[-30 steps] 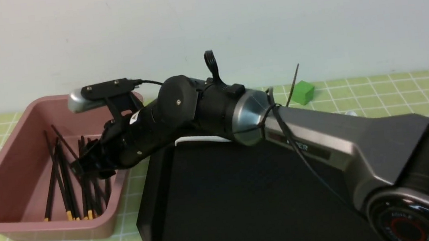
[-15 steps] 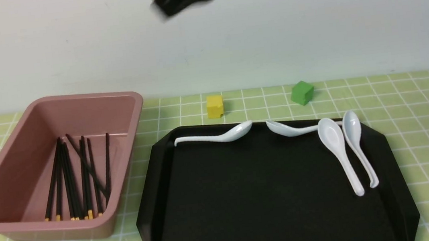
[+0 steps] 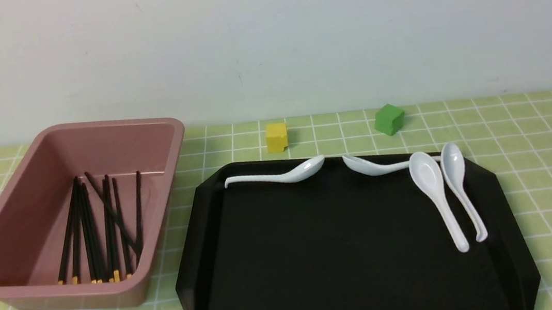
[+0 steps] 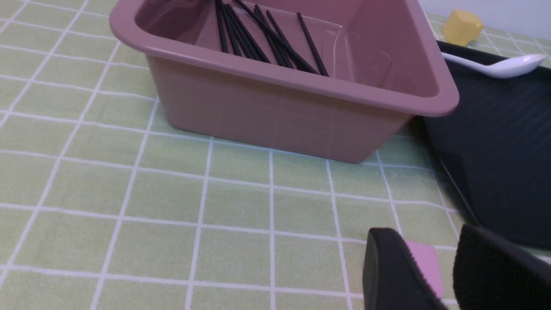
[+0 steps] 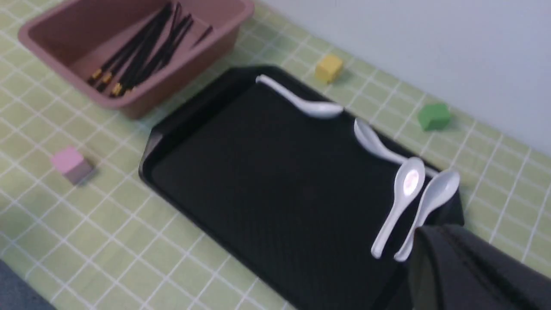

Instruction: On green tablecloth take chopsticks from black tray and put them in box.

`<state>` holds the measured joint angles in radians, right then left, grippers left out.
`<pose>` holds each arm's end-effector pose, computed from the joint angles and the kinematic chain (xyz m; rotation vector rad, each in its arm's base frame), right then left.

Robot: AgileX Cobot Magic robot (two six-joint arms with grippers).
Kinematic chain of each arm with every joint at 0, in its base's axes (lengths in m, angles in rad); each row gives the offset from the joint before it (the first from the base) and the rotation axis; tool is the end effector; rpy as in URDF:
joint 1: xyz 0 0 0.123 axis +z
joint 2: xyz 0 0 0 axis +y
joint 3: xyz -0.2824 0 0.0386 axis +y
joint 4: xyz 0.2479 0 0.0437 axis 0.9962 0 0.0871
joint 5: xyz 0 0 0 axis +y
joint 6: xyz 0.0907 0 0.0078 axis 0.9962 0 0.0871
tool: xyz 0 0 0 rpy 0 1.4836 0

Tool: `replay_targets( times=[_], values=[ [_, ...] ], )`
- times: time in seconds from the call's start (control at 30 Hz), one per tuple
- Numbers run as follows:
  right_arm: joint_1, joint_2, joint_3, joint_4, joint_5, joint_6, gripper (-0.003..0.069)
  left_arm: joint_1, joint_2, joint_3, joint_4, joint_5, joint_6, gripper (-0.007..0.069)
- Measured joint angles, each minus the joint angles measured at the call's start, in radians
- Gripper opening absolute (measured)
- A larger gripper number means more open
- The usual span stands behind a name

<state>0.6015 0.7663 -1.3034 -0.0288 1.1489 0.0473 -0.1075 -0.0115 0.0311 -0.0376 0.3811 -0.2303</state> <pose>0.0777 0.0505 0.4654 -0.5752 2.0354 0.3556 0.0520 -0.0069 0.1690 -0.1395 1.8877 -0.2680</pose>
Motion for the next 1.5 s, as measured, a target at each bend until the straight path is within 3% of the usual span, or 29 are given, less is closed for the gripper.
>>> replay_targets(
  times=[0.2, 0.37, 0.6, 1.3, 1.5],
  values=[
    [0.0, -0.469, 0.619, -0.094, -0.498, 0.174, -0.0003, 0.0, 0.0, 0.0, 0.0, 0.0, 0.0, 0.0239],
    [0.0, -0.585, 0.813, -0.179, -0.631, 0.26, -0.0001, 0.0, 0.0, 0.0, 0.0, 0.0, 0.0, 0.0239],
    [0.0, -0.586, 0.84, -0.246, -0.73, 0.271, 0.0003, 0.0, 0.0, 0.0, 0.0, 0.0, 0.0, 0.0238],
    [0.0, -0.587, 0.84, -0.25, -0.737, 0.271, 0.0019, 0.0, 0.0, 0.0, 0.0, 0.0, 0.0, 0.0238],
    [0.0, -0.587, 0.847, -0.174, -0.742, 0.271, 0.0026, 0.0, 0.0, 0.0, 0.0, 0.0, 0.0, 0.0238]
  ],
)
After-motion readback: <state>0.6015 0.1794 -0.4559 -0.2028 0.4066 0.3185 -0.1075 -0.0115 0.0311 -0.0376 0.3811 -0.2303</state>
